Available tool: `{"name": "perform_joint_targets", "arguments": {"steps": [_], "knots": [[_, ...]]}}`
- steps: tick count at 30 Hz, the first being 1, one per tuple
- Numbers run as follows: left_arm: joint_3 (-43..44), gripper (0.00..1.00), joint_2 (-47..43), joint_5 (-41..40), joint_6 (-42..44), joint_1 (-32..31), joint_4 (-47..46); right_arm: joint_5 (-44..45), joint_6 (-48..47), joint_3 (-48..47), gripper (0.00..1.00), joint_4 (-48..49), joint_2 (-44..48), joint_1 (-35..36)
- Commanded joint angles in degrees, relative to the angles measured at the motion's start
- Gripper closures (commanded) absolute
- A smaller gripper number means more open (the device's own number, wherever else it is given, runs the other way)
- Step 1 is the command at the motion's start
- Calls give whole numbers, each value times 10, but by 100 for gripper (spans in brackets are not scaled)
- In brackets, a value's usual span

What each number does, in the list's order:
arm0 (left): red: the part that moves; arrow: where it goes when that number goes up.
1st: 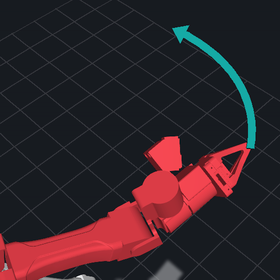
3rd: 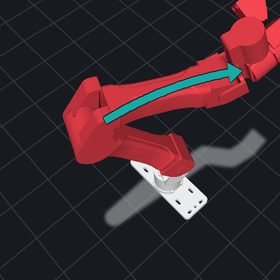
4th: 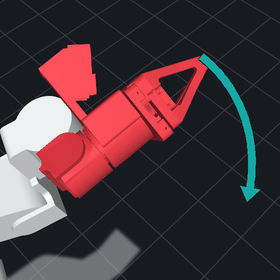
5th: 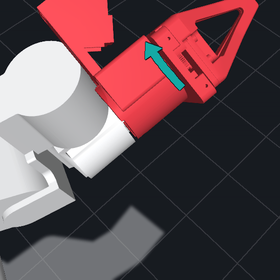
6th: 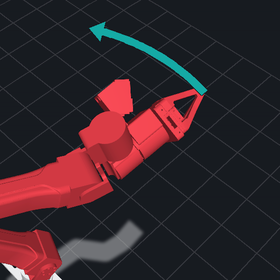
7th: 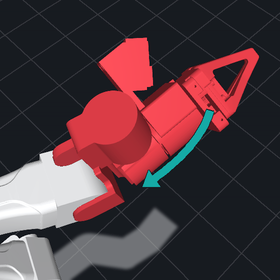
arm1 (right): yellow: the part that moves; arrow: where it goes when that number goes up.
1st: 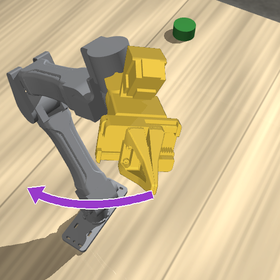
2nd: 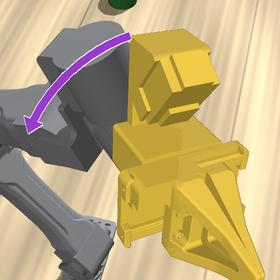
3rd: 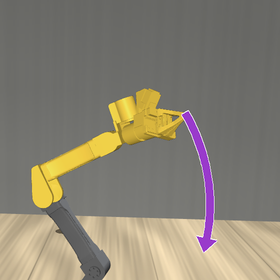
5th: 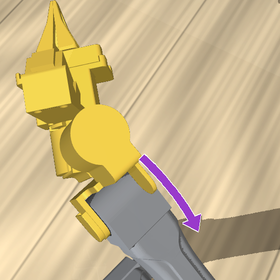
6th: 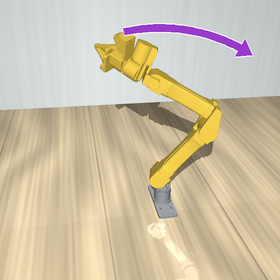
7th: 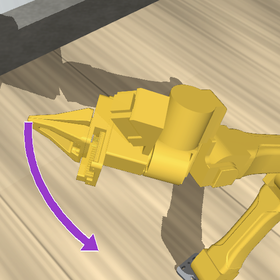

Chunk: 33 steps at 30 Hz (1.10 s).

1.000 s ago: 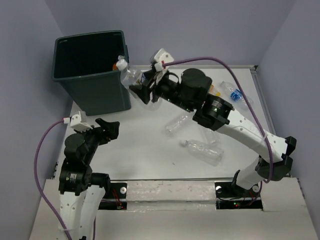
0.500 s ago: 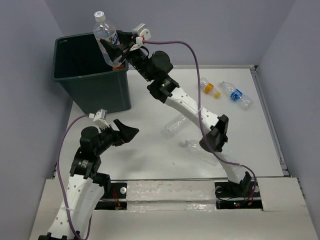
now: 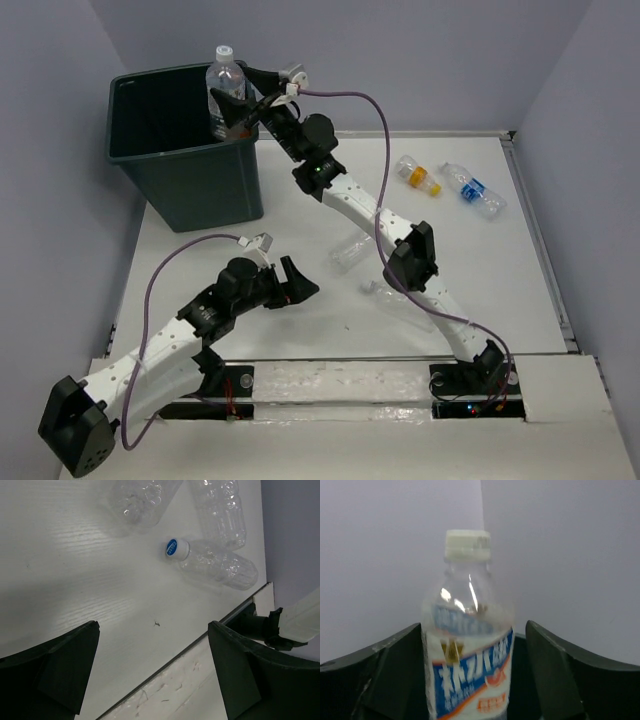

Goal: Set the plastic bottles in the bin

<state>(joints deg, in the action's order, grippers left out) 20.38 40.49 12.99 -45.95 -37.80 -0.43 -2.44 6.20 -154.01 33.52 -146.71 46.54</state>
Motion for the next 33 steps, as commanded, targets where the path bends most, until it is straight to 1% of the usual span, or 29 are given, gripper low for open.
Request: {"name": "perform_joint_targets", "arguments": {"steps": [1,2,3,4,7,8,9,10,11,12,13,14,15,16,17,18,19,20,21,22,23,24,26,27,29,30,33], "knots": [[38,1,60,-116,9,-40,-70,-34,-18,5,0,-11,56,4],[46,1,76,-124,16,-48,-77,-37,-22,13,0,-26,70,4],[53,1,90,-149,23,-56,-83,-41,-29,26,0,-36,85,4],[68,1,123,-168,28,-73,-93,-50,-34,61,0,-52,103,4],[102,1,175,-191,68,-96,-117,-56,-44,124,0,-82,193,4],[112,1,208,-199,88,-108,-129,-49,-43,206,1,-78,227,4],[131,1,224,-200,99,-114,-137,-47,-42,255,2,-67,303,4],[140,1,254,-209,109,-128,-154,-36,-40,356,4,-66,343,4],[149,1,270,-212,118,-134,-163,-28,-39,410,5,-66,387,-1],[168,1,283,-213,142,-140,-171,-17,-41,466,7,-69,473,-1],[178,1,311,-224,154,-147,-182,9,-42,520,8,-74,518,-1],[191,1,327,-231,165,-157,-184,29,-38,627,10,-92,562,-7],[203,1,341,-236,179,-162,-185,56,-34,678,10,-92,605,-8],[228,1,369,-242,204,-165,-186,89,-26,727,11,-120,688,-16],[241,1,384,-243,216,-169,-187,102,-6,813,11,-139,726,-27],[265,1,398,-242,242,-170,-188,116,5,854,11,-173,762,-27],[278,1,425,-239,256,-171,-189,144,14,893,12,-189,827,-35],[290,1,440,-239,268,-172,-189,161,23,927,12,-208,855,-35],[314,1,451,-248,279,-173,-186,177,36,983,12,-248,880,-43],[326,1,464,-255,292,-174,-183,195,51,1004,12,-276,904,-43],[341,1,489,-262,318,-173,-170,229,66,1023,12,-299,948,-51],[372,1,501,-268,332,-173,-161,240,79,1061,12,-321,970,-57],[400,1,548,-270,378,-173,-145,288,94,1081,12,-353,1004,-78],[433,1,563,-271,390,-173,-138,295,107,1087,12,-385,1023,-87],[467,1,615,-272,415,-172,-108,284,123,1085,13,-439,1041,-101],[496,1,629,-271,420,-171,-98,284,128,1085,13,-455,1048,-101],[532,1,686,-274,426,-163,-84,306,152,1106,13,-492,1075,-101]]}}
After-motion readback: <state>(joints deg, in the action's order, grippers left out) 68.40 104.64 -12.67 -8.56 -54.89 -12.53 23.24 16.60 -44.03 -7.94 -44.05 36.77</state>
